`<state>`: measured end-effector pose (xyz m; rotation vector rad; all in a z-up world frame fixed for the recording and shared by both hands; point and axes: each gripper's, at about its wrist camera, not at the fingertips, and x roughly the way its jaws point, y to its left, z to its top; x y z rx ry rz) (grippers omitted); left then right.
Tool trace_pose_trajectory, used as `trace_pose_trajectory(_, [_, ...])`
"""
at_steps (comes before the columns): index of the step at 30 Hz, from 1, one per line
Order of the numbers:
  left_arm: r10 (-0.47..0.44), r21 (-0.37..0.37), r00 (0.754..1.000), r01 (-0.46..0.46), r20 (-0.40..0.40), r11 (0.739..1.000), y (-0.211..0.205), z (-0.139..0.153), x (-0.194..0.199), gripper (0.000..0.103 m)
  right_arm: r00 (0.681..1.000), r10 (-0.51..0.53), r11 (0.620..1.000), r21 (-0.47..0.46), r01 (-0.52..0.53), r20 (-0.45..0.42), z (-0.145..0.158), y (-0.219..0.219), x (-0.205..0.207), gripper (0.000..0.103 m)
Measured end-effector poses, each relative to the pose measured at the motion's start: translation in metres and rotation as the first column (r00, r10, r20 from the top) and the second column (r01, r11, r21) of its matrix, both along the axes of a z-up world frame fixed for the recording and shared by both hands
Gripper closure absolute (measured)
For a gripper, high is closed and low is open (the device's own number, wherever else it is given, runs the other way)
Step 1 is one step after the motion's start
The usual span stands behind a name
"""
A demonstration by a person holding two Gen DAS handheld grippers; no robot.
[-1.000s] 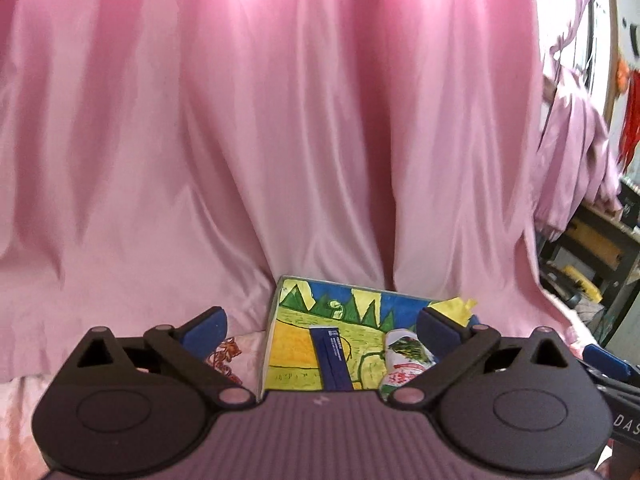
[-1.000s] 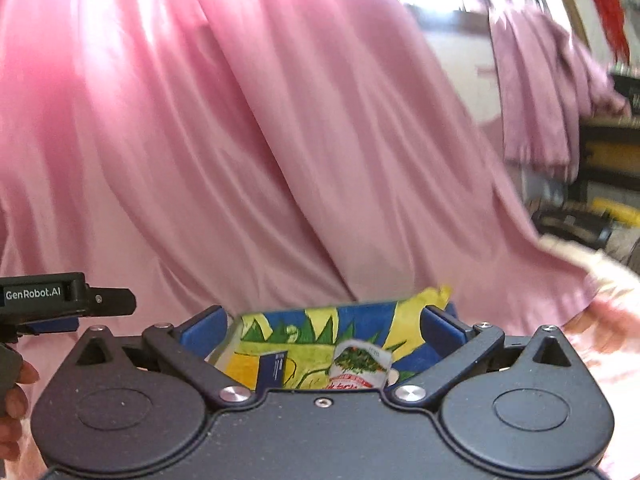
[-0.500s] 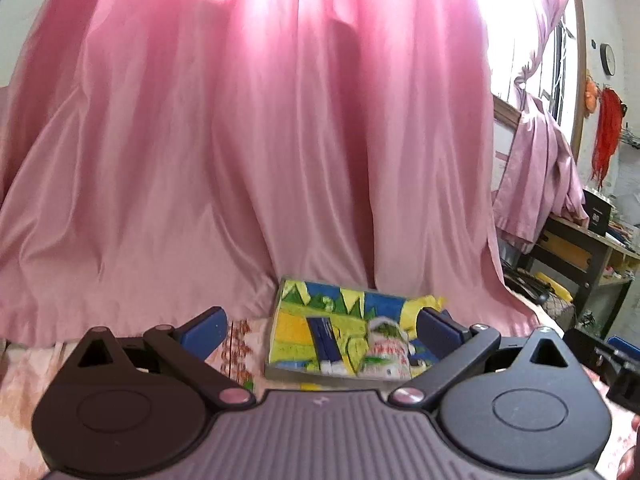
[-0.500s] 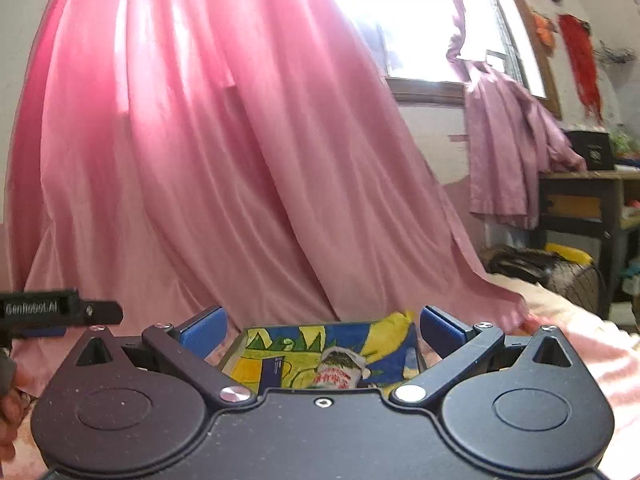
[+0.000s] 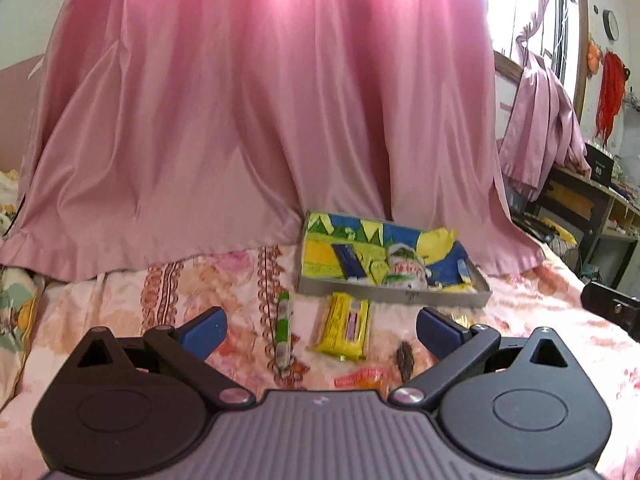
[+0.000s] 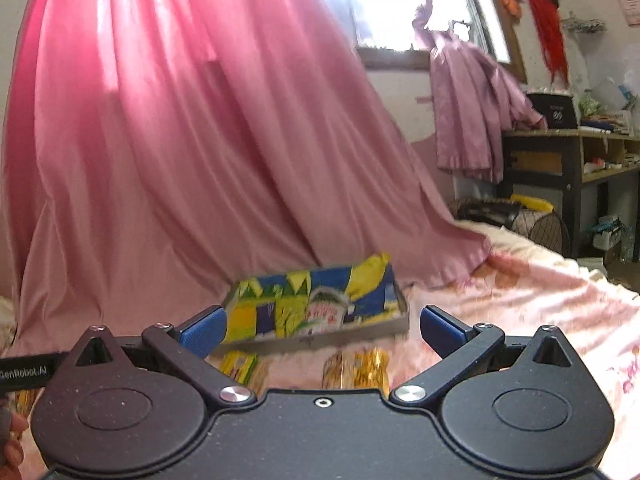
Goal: Organize snacks
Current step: 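Lift both tools away from the tray back over the remaining snacks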
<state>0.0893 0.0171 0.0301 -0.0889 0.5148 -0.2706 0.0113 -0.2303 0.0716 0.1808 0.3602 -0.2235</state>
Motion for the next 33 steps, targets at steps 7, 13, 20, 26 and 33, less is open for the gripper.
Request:
trace_pose_trajectory(7, [-0.025,0.044,0.991,0.031,-0.134,0.999,0.000,-0.025,-0.013,0.000,0.987,0.034,0.999,-0.020,-0.038,-0.156,-0.017,0.014,0.000,0.001])
trace_pose_trajectory(13, [-0.039,0.049,0.972,0.052,-0.233,0.997,-0.002,-0.043,-0.023,0.000,0.961,0.068,0.997,-0.001,-0.071,-0.267,-0.034,0.018,0.009,0.001])
trace_pose_trajectory(20, [-0.016,0.079,0.967,0.037,-0.255,0.996,-0.004,-0.043,-0.021,0.000,0.950,0.055,0.998,0.027,-0.050,-0.308,-0.040,0.012,0.014,0.001])
trace_pose_trajectory(26, [-0.015,0.091,0.960,0.042,-0.281,0.995,-0.005,-0.049,-0.016,0.000,0.935,0.062,0.998,0.039,-0.052,-0.349,-0.046,0.011,0.020,0.001])
trace_pose_trajectory(33, [-0.061,0.081,0.948,0.091,-0.313,0.993,-0.009,-0.054,-0.010,0.000,0.899,0.110,0.994,0.069,-0.090,-0.424,-0.054,0.013,0.036,0.001])
